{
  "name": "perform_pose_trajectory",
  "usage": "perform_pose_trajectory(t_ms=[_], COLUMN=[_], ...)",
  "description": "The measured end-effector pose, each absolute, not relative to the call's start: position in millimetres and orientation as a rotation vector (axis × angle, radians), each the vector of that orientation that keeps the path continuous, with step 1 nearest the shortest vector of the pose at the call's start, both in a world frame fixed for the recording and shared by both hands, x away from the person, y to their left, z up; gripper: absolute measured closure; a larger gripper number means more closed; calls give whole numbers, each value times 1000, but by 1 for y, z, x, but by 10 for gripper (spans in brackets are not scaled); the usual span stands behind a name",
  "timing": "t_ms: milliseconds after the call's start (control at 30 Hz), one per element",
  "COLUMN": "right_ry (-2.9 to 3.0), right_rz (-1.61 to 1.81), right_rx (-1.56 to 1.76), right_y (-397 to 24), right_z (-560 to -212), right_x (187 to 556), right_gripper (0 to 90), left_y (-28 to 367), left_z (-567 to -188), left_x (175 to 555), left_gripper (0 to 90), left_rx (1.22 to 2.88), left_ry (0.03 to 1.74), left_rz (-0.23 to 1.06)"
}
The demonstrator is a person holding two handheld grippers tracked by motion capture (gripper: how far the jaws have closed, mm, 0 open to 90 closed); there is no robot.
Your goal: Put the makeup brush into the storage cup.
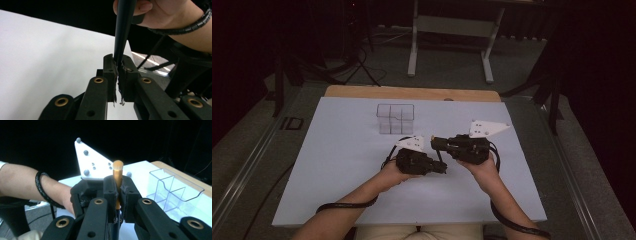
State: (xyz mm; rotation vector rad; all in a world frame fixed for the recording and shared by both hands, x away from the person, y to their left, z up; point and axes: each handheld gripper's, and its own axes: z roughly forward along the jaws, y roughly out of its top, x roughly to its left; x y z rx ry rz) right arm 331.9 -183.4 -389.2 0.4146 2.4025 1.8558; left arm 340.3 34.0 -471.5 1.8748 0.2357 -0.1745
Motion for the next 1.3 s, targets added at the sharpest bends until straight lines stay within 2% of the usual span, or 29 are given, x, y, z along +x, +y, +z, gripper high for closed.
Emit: perform_pose_trajectory(t_ms=[100, 133, 267, 600, 700, 900, 1300], right_ry=[2377, 2372, 2351, 2307, 2312, 2315, 2359], right_rz=[1877, 1891, 1941, 2041, 2039, 2041, 2011], right_rx=[418, 418, 418, 418, 412, 409, 418], right_y=[-187, -189, -195, -198, -195, -194, -194], right_z=[-390, -391, -393, -401, -403, -403, -404], right_x=[332, 332, 332, 330, 330, 330, 329], right_gripper=[841, 841, 841, 841, 841, 841, 840], left_y=[39, 40, 46, 47, 48, 51, 54], left_z=[-467, -465, -455, -442, -442, -440, -440], left_x=[340, 340, 339, 335, 335, 337, 337], left_gripper=[777, 733, 697, 675, 683, 826, 845], left_rx=[1841, 1834, 1807, 1750, 1745, 1746, 1798], left_ry=[241, 245, 236, 223, 228, 236, 236], left_rz=[-166, -167, -161, -118, -112, -102, -112])
